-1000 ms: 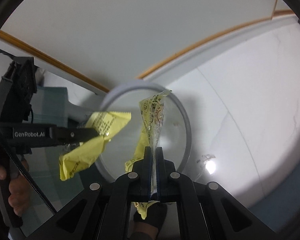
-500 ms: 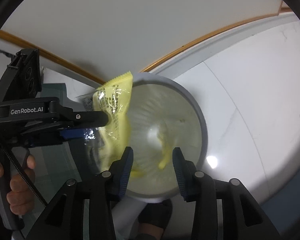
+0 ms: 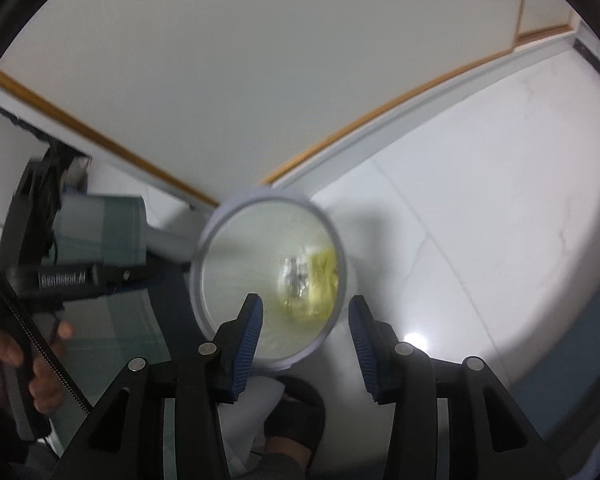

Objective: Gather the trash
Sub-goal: 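Open both grippers to drop the wrappers into the white bin, then move both tools back over the table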

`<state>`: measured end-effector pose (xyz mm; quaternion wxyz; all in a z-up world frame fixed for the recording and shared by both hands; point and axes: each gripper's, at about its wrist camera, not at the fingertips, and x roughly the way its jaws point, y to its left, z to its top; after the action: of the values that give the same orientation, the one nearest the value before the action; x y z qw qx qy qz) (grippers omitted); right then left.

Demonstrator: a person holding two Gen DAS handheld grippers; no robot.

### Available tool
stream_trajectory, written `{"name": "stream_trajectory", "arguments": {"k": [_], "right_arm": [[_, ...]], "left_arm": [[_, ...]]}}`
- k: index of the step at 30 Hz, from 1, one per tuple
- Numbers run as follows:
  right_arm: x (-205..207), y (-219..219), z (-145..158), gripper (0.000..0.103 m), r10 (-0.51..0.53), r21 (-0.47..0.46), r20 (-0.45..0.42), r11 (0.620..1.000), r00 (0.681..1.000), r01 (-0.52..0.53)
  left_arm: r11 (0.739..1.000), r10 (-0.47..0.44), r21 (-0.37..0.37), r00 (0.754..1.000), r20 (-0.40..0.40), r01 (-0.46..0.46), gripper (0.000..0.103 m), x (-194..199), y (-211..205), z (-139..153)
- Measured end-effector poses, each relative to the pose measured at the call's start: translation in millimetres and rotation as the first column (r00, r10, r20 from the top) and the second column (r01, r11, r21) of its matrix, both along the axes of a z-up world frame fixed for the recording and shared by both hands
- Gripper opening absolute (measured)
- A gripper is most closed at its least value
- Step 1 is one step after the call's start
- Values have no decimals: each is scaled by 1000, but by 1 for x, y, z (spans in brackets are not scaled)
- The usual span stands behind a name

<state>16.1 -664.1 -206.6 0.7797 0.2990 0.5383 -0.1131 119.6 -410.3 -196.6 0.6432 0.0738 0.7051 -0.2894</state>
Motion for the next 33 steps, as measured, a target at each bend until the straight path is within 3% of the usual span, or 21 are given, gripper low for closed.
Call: {"name": "stream_trajectory", "arguments": {"k": [6, 10, 13, 15, 20, 24, 28, 33], "right_arm": [[-17, -2, 67, 47, -25, -97, 138, 995, 990, 39], [-27, 16, 124, 48, -5, -153, 266, 987, 964, 47], [-32, 41, 165, 53, 47, -204, 358, 979, 933, 29], [-37, 59, 192, 59, 81, -235, 419, 972, 904, 22], [-43, 117, 250, 68, 170, -280, 553, 960, 815, -9], [-49, 168, 286, 77, 268, -328, 624, 942, 734, -65], [-50, 218, 302, 87, 349, -376, 654, 920, 671, -112], [-48, 278, 303, 92, 446, -415, 671, 888, 593, -198]], "left_arm": [[995, 55, -91, 988, 145, -42, 45, -13, 27, 65], [989, 95, -135, 946, 311, -55, 45, -25, 56, 116], [986, 155, -126, 884, 440, -110, 45, -30, 82, 150], [979, 192, -163, 844, 501, -127, 45, -37, 103, 173], [952, 296, -236, 770, 565, -193, 46, -44, 162, 211], [921, 390, -278, 667, 635, -274, 47, -55, 214, 234], [881, 473, -331, 600, 645, -338, 62, -74, 251, 252], [837, 534, -351, 487, 691, -420, 76, -82, 301, 257]]}}
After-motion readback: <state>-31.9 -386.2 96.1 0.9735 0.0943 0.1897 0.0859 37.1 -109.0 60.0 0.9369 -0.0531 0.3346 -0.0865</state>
